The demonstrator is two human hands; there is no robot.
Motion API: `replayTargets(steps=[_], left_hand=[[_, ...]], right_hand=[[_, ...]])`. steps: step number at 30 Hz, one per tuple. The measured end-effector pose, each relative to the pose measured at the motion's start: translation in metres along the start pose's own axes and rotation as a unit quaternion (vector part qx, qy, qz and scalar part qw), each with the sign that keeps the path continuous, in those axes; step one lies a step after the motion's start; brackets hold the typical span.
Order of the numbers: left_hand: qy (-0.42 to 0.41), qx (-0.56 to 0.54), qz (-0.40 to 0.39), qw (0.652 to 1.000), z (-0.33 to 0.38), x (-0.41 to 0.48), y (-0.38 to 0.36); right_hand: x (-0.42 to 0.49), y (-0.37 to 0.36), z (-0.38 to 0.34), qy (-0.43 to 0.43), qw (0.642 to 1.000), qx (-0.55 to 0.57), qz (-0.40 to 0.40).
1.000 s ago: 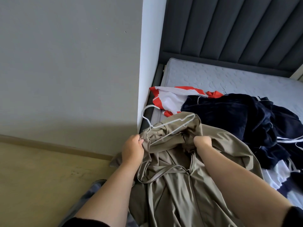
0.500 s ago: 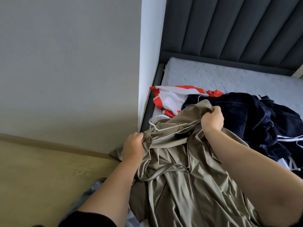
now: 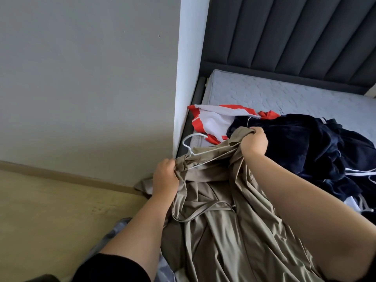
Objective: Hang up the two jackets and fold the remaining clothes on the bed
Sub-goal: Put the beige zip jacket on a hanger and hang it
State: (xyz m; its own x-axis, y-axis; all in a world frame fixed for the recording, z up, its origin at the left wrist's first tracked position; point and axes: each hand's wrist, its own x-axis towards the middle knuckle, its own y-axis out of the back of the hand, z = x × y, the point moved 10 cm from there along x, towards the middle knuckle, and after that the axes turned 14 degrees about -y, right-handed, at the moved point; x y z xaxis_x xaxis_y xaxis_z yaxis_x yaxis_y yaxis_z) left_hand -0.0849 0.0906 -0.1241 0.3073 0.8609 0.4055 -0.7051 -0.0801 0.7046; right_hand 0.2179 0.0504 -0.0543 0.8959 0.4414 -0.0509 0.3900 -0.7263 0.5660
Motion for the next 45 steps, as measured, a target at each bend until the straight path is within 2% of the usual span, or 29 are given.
replayTargets(steps=[2,6,7,11,15,21,24,27,32,35,37,39,41,42,43,45], left_hand=[[-0.012,0.009,-0.003,1.0,0.004,0.0,0.0],[-0.061,0.016,-0.001,0.998,0.018,0.004,0.001],[-0.063,0.011,0.004,0.998,0.017,0.005,0.002],[-0.02,-0.029,0.03,0.999,0.003,0.006,0.006],[0.026,-0.088,0.05,0.995,-0.009,0.002,0.007],[0.039,-0.156,0.047,0.986,-0.007,0.002,0.003],[0.055,-0.162,0.014,0.985,-0.009,0.002,-0.007],[0.034,-0.113,-0.025,0.993,-0.009,0.0,-0.012],[-0.004,-0.001,-0.052,0.999,-0.009,-0.002,-0.016],[0.003,0.016,-0.054,0.998,-0.01,-0.002,-0.021],[0.011,0.031,-0.065,0.997,-0.011,0.0,-0.025],[0.015,0.042,-0.087,0.995,-0.01,0.003,-0.03],[0.017,0.035,-0.101,0.994,-0.01,0.003,-0.032],[0.021,0.021,-0.1,0.995,-0.01,0.002,-0.031],[0.025,0.003,-0.091,0.996,-0.01,0.0,-0.028],[0.024,-0.045,-0.055,0.997,-0.006,-0.002,-0.018]], right_hand=[[0.008,0.012,0.009,-0.011,0.999,-0.011,0.03],[0.005,0.018,-0.01,0.154,0.981,-0.096,0.062],[0.005,0.018,-0.012,0.168,0.979,-0.1,0.059],[0.017,0.026,-0.006,0.103,0.992,-0.042,0.06],[0.032,0.037,0.016,-0.011,0.997,0.051,0.058],[0.046,0.035,0.037,-0.095,0.992,0.081,0.013],[0.047,0.028,0.042,-0.104,0.991,0.08,-0.02],[0.046,0.025,0.041,-0.094,0.991,0.092,-0.034],[0.028,0.025,0.013,0.003,0.998,0.058,-0.028],[-0.004,0.008,-0.016,0.078,0.993,0.042,-0.074],[-0.039,-0.012,-0.037,0.122,0.983,0.035,-0.133],[-0.077,-0.049,-0.044,0.125,0.952,0.029,-0.278],[-0.114,-0.083,-0.033,0.055,0.886,0.038,-0.459],[-0.119,-0.087,-0.029,0.024,0.872,0.049,-0.487],[-0.111,-0.084,-0.028,0.021,0.888,0.056,-0.456],[-0.082,-0.057,-0.038,0.129,0.954,-0.011,-0.271]])
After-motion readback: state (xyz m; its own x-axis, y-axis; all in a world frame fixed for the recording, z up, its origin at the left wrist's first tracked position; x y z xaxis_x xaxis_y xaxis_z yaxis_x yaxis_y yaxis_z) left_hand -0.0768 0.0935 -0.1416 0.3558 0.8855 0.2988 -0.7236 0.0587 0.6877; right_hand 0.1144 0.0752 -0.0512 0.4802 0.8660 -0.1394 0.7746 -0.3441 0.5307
